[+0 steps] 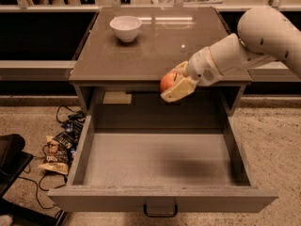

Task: Pick apple from top drawer and place on counter

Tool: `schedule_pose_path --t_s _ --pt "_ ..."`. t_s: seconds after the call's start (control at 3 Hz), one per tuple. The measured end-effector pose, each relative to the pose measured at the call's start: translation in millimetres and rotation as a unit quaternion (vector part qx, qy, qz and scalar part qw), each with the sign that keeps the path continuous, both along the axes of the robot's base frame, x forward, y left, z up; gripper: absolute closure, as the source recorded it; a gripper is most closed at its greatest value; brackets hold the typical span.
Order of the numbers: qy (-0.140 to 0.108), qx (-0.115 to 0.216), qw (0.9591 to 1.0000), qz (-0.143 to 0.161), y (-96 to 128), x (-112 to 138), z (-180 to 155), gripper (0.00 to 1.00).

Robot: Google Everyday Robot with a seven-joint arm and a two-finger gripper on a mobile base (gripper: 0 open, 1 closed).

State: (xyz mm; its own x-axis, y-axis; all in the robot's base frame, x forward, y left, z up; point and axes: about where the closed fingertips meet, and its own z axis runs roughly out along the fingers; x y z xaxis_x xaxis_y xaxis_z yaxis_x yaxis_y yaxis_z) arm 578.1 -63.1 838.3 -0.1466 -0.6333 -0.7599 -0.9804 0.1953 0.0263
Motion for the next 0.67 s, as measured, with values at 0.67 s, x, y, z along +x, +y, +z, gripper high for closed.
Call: schedule_pose_path --t_s 0.67 --pt "0.021 0.029 0.995 -0.094 -18.6 88.3 59.7 1.0"
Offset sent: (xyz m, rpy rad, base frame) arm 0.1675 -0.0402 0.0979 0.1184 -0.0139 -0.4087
